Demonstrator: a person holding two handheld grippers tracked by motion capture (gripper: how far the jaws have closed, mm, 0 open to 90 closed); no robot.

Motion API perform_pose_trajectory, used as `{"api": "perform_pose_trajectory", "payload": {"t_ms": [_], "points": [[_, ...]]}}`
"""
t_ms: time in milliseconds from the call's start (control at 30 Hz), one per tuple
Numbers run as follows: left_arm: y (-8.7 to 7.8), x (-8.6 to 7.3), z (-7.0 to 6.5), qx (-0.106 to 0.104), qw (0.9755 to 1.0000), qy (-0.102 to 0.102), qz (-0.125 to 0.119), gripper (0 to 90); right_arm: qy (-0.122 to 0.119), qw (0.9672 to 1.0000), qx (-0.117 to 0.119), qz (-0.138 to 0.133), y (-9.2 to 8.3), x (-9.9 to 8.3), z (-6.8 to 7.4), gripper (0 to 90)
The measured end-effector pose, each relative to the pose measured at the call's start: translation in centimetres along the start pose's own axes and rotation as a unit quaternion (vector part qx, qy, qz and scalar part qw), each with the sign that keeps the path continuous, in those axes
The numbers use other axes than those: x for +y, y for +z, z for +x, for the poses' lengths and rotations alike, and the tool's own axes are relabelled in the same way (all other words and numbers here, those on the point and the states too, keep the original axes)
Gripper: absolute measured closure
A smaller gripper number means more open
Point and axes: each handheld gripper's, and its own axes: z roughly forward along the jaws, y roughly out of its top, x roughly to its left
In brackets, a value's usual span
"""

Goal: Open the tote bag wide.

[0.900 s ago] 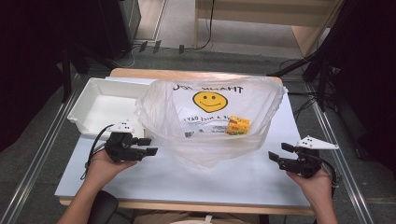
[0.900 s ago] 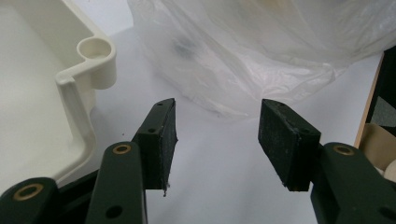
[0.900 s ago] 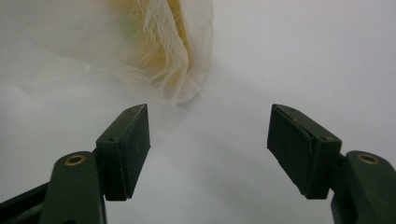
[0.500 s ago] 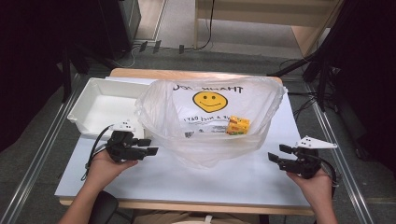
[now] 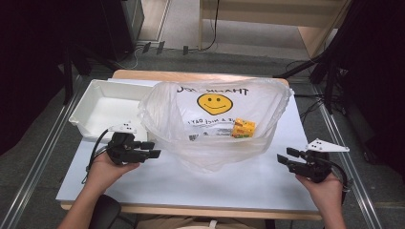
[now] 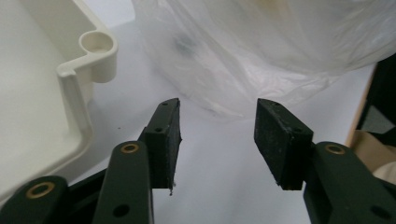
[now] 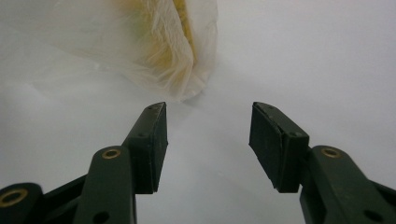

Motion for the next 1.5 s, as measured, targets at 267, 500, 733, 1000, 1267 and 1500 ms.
{"api": "perform_pose_trajectory", "payload": {"t_ms": [267,500,733,1000,1267,1500], "points": [[-1.9,1.3,-0.7,-0.011,0.9996,0.017,0.018,60.2,0.0,0.9999,0.01,0.006,-0.9,1.1,0.1,57.0],[-4.5,3.3,-1.5,-0.037,0.9986,0.034,0.017,61.4,-0.008,0.9993,0.031,0.018,-2.6,3.0,-0.3,72.0],[-6.5,5.7,-2.6,-0.054,0.9972,0.052,0.005,61.4,-0.018,0.9985,0.043,0.028,-4.2,5.4,-0.6,84.0],[-7.7,8.1,-3.2,-0.063,0.9961,0.062,0.0,59.9,-0.03,0.9971,0.059,0.038,-5.6,8.2,-0.5,87.9],[-9.3,10.7,-3.6,-0.064,0.9954,0.071,-0.007,59.5,-0.056,0.9952,0.075,0.03,-7.6,11.7,-0.7,89.2],[-8.1,13.1,-3.5,-0.063,0.9952,0.076,0.003,60.3,-0.086,0.9924,0.083,0.028,-9.2,16.4,-0.1,89.1]]}}
